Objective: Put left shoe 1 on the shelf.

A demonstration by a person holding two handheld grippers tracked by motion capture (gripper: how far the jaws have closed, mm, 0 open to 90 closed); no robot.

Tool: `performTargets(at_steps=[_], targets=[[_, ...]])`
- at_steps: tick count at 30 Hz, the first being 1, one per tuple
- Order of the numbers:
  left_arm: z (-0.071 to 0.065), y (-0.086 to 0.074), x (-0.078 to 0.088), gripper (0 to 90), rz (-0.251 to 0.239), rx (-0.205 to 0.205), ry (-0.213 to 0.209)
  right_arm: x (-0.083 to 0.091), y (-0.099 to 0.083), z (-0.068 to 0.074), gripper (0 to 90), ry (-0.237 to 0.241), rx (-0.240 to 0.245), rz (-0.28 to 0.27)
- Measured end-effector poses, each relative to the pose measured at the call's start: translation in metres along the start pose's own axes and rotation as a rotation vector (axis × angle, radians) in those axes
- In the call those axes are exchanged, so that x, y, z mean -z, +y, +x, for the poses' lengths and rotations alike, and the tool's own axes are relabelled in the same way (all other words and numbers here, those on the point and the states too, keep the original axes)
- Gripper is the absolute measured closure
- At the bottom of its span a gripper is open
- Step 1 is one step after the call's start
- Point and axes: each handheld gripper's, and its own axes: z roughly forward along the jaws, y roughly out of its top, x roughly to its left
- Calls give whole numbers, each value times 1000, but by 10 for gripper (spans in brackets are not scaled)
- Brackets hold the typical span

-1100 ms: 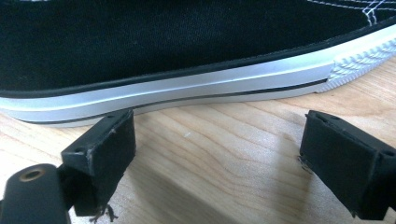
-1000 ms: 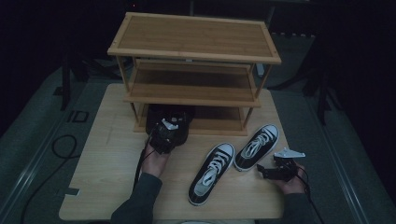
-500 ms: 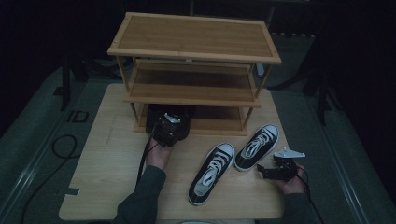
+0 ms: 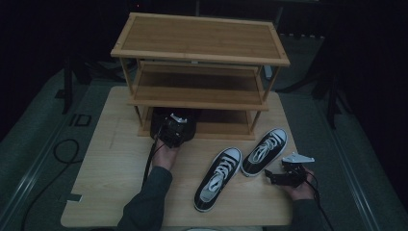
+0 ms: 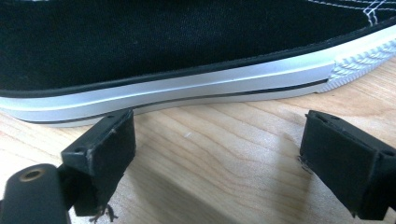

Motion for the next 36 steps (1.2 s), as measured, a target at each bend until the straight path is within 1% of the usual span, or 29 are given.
performTargets(at_steps=[2, 4, 5, 6, 7, 8, 9, 10, 14, 15, 16, 17, 18, 19, 21, 24, 25, 29, 31, 36], targets=[[0, 0, -1, 882, -1, -1, -11, 0, 0, 0, 103, 1, 0, 0], [2, -1, 1, 859, -6, -1, -25, 0, 0, 0, 103, 0, 0, 0], [3, -1, 3, 849, -16, 6, -42, 0, 0, 0, 103, 0, 0, 0], [3, -1, 3, 849, -16, 6, -42, 0, 0, 0, 103, 0, 0, 0], [6, -4, 11, 850, -32, 6, -45, 0, 0, 0, 103, 0, 0, 0], [6, -4, 11, 851, -32, 6, -45, 0, 0, 0, 103, 0, 0, 0], [11, -9, 19, 857, -41, 4, -38, 0, 0, 0, 103, 0, 0, 0], [11, -9, 19, 861, -41, 4, -38, 0, 0, 0, 103, 0, 0, 0], [24, -22, 32, 879, -42, -2, -5, 0, 0, 0, 103, 1, 0, 0], [29, -28, 34, 892, -35, -4, 19, 0, 0, 0, 103, 0, 1, 0], [29, -28, 34, 896, -35, -4, 19, 0, 0, 0, 103, 0, 1, 0], [36, -36, 34, 898, -19, 5, 33, 0, 0, 0, 103, 0, 2, 0], [36, -36, 34, 898, -19, 5, 33, 0, 0, 0, 103, 0, 2, 0], [40, -40, 33, 898, -5, 7, 51, 0, 0, 0, 103, 1, 1, 0], [46, -46, 30, 899, 11, 17, 61, 0, 0, 0, 103, 1, 1, 0], [51, -51, 26, 899, 27, 26, 80, 0, 0, 0, 103, 1, 1, 0], [54, -52, 23, 899, 36, 28, 95, 0, 0, 0, 103, 1, 1, 0], [58, -51, 17, 899, 39, 40, 97, 0, 0, 0, 103, 1, 1, 0], [59, -49, 13, 900, 43, 39, 100, 0, 0, 0, 103, 1, 1, 0], [59, -48, 11, 900, 44, 32, 103, 0, 0, 0, 103, 0, 1, 0]])
